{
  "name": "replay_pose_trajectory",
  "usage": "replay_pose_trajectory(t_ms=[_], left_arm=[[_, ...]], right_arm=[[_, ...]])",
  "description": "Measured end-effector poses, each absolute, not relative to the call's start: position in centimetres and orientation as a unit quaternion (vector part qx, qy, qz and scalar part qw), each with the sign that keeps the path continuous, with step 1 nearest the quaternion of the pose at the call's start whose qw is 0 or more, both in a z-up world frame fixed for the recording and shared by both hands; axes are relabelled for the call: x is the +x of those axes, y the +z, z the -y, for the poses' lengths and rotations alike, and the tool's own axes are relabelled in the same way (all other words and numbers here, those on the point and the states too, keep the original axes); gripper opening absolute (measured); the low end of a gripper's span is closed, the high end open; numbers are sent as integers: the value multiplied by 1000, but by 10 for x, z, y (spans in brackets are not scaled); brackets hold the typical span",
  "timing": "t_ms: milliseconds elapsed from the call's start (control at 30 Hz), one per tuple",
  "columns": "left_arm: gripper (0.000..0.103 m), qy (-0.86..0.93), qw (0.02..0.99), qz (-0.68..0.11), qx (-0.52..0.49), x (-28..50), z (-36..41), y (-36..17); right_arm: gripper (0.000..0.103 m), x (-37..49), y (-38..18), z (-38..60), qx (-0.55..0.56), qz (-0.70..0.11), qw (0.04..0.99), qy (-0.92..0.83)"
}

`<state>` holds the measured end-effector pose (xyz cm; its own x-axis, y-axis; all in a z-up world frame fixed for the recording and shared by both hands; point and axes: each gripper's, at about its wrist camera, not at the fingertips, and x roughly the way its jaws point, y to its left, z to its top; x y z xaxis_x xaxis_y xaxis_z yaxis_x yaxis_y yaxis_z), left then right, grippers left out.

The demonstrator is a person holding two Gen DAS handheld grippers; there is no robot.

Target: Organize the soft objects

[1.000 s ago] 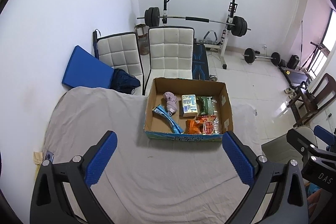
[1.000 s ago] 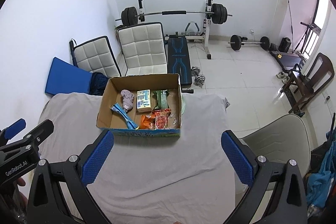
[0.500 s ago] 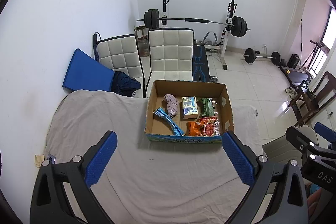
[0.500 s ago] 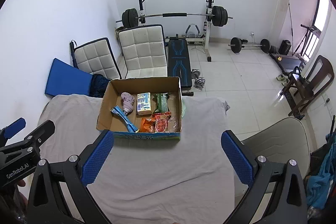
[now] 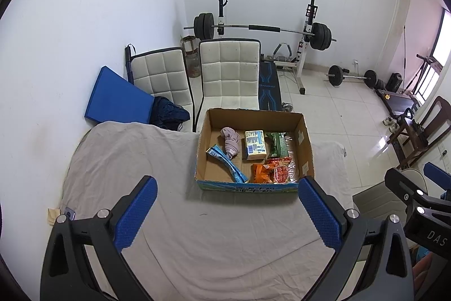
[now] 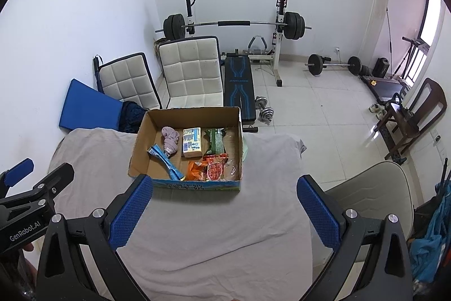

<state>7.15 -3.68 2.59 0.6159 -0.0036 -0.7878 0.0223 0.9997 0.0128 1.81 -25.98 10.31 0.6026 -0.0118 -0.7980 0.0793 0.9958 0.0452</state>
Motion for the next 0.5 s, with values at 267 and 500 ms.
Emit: replay_pose_trajectory(t_ms=[267, 500], left_arm=[[103, -9, 899, -437, 12, 71, 38, 28], [103, -9, 900, -435, 12, 73, 40, 29]], right_arm=[[103, 18, 107, 261, 38, -447, 894, -25], [103, 16, 108, 262, 39, -445, 894, -28]])
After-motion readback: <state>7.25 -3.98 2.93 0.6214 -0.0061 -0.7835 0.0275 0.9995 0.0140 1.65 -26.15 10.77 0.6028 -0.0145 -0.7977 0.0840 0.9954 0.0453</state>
